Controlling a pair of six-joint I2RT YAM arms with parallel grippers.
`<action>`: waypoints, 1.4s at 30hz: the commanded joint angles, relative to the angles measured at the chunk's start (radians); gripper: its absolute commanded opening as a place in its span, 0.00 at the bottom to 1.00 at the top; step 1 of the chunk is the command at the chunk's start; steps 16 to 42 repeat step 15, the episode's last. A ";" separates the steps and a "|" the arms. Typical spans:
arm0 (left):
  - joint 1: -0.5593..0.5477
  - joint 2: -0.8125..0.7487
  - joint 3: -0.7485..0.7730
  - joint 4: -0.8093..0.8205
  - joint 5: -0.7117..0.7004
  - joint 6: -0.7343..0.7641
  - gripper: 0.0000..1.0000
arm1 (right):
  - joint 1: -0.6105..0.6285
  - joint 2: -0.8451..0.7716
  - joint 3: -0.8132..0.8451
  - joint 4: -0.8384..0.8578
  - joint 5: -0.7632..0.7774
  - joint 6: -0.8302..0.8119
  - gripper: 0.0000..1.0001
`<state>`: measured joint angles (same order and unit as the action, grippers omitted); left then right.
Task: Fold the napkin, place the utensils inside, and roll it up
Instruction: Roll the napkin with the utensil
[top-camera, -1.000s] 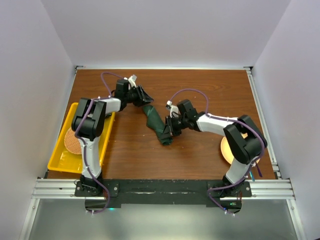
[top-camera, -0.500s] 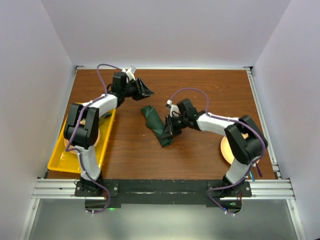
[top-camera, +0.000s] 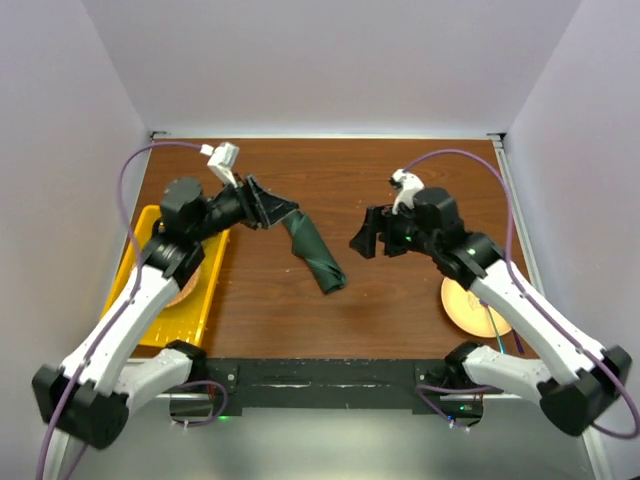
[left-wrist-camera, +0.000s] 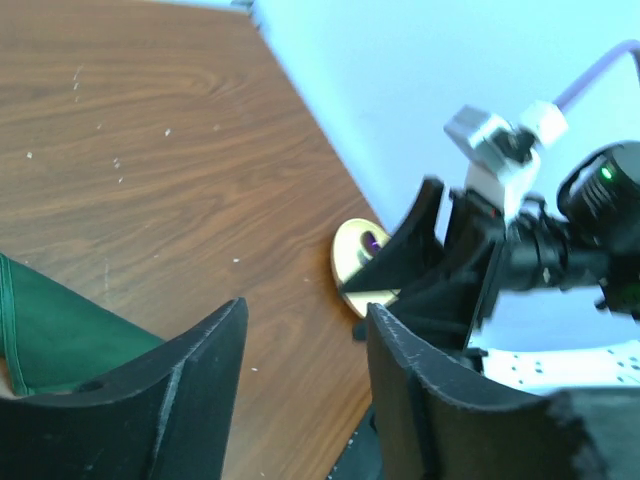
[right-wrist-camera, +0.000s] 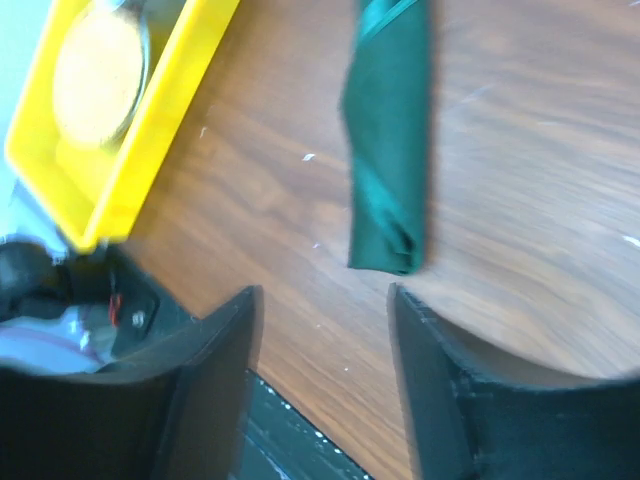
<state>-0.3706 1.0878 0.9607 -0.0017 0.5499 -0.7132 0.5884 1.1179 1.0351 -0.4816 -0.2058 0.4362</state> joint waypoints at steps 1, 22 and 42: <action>-0.001 -0.214 -0.049 -0.072 -0.050 0.004 0.64 | -0.001 -0.177 0.014 -0.126 0.250 0.039 0.98; -0.001 -0.422 -0.151 -0.086 -0.134 -0.042 0.79 | -0.001 -0.422 -0.104 -0.088 0.289 0.084 0.98; -0.001 -0.422 -0.151 -0.086 -0.134 -0.042 0.79 | -0.001 -0.422 -0.104 -0.088 0.289 0.084 0.98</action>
